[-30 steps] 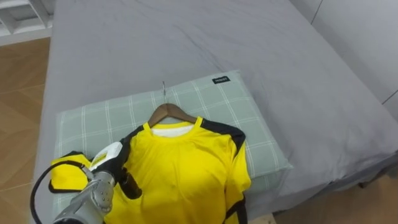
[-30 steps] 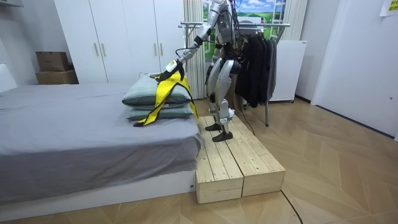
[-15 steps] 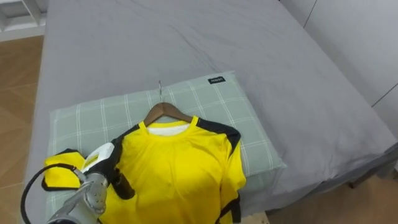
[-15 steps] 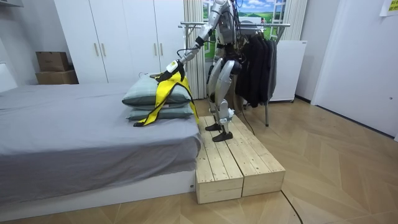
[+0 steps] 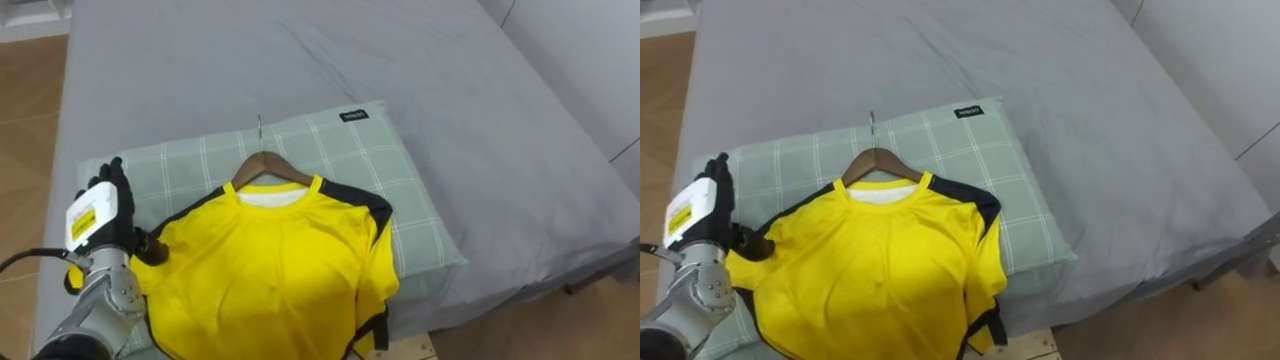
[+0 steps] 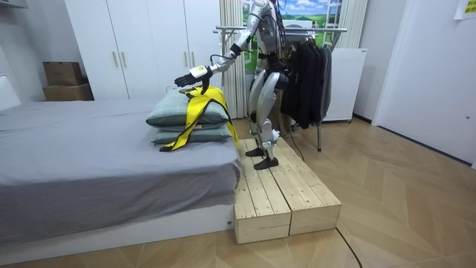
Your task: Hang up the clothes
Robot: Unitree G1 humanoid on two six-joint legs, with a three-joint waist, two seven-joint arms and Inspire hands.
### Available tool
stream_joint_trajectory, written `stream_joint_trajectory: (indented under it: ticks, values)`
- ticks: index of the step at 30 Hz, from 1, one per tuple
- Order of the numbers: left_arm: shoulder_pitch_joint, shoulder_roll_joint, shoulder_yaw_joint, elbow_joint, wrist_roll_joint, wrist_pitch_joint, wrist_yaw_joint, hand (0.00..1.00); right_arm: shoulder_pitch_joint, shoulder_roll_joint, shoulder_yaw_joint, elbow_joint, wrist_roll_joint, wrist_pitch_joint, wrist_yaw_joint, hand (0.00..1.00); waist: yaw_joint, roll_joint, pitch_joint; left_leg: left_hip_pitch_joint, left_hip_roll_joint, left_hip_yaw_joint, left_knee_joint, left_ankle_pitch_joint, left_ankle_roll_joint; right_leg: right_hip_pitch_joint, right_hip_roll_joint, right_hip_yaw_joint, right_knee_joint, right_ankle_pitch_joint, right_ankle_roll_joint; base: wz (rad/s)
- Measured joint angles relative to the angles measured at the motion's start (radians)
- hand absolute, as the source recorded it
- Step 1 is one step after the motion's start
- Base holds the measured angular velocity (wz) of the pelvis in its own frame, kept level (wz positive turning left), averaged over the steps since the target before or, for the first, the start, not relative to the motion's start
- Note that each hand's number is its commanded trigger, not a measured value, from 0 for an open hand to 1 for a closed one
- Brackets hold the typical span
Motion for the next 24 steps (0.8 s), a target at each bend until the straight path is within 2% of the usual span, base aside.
stream_joint_trajectory:
  ticks: [4,8,14,17,20,24]
  values:
    - [-0.003,0.006,0.008,0.0,-0.001,-0.013,0.066,0.0,0.0,0.003,0.031,-0.001,0.011,0.0,-0.017,0.0,0.003,-0.008,0.0038,-0.001,-0.001,0.004,0.001,0.0,0.0,-0.001,-0.001,0.003,-0.001,-0.001,0.002,0.0]
    - [-0.005,0.013,0.007,0.0,-0.009,-0.03,0.095,0.0,0.0,0.007,0.051,0.002,0.012,0.0,-0.03,0.0,0.001,-0.016,0.0089,-0.001,-0.003,0.003,0.001,0.0,0.0,-0.001,-0.003,0.002,-0.001,-0.002,0.004,0.0]
    - [-0.006,0.013,0.005,0.0,-0.009,-0.035,0.094,0.0,-0.001,0.013,0.05,-0.001,0.012,0.0,-0.026,0.0,-0.009,-0.022,0.0124,-0.01,0.001,0.006,0.015,0.0,0.0,-0.005,-0.002,0.001,0.002,-0.004,0.005,0.0]
    - [-0.031,0.015,-0.017,0.0,-0.009,-0.036,0.087,0.0,-0.007,0.013,0.05,0.002,0.011,0.001,-0.017,0.0,-0.012,-0.022,0.0127,-0.035,0.007,0.006,0.031,0.0,0.001,-0.023,0.001,-0.003,0.005,-0.001,0.004,0.05]
    - [-0.05,0.016,-0.04,0.0,-0.02,-0.037,0.054,0.0,-0.007,0.012,0.05,-0.001,0.012,0.002,-0.004,0.0,-0.017,-0.021,0.0128,-0.049,0.02,0.018,0.051,-0.003,0.005,-0.024,0.004,-0.015,0.006,0.001,0.002,0.08]
    - [-0.055,0.016,-0.077,0.0,-0.025,-0.031,0.002,0.0,-0.024,0.006,0.049,-0.001,0.014,0.011,0.005,0.0,-0.022,-0.009,0.0187,-0.049,0.023,0.023,0.053,-0.009,0.011,-0.024,0.004,-0.018,0.01,0.002,0.003,0.01]
